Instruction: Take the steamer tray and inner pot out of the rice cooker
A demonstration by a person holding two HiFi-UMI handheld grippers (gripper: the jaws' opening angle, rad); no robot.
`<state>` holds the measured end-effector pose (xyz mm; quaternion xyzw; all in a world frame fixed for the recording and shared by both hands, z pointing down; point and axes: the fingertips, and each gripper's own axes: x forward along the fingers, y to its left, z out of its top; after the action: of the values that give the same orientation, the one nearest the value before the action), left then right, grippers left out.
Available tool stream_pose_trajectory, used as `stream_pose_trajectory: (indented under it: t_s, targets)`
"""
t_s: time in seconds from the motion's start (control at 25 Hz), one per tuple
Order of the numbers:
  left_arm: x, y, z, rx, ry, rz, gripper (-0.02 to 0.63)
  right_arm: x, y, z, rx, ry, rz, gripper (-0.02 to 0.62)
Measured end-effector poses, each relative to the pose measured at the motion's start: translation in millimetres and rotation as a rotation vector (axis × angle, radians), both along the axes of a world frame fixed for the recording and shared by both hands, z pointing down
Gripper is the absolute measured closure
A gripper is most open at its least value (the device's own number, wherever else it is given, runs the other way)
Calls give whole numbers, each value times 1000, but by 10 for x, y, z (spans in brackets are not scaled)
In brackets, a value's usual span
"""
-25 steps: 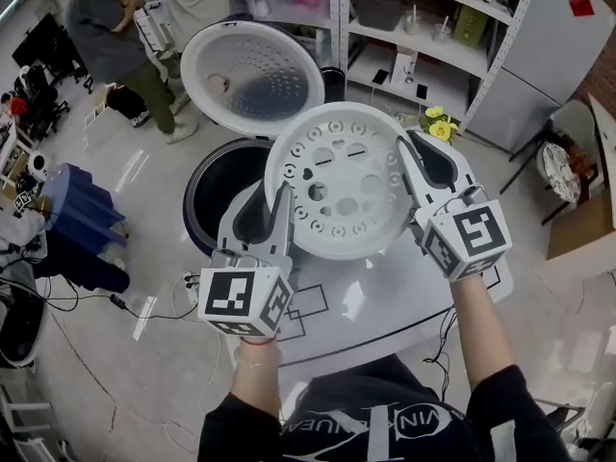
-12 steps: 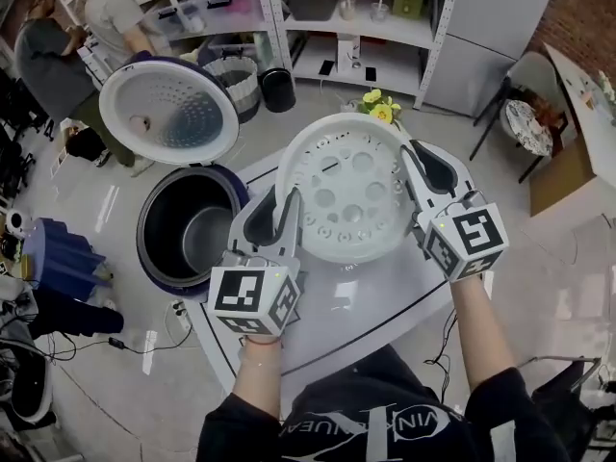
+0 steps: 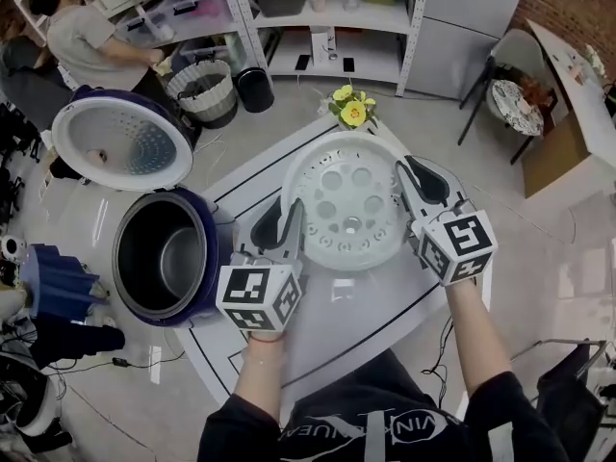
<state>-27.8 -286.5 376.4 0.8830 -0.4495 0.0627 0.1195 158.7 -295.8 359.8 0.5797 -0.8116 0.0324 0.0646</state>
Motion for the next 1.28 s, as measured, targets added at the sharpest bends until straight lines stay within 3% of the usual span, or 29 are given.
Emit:
stream_pose_trajectory:
  t_s: [0.6, 1.28]
  targets:
    - [90, -408, 1246, -210, -13, -26, 517, 102, -350, 1405, -236, -58, 19, 546]
    - [139, -759, 1821, -291, -52, -29, 517, 153, -725, 1952, -328, -42, 14, 546]
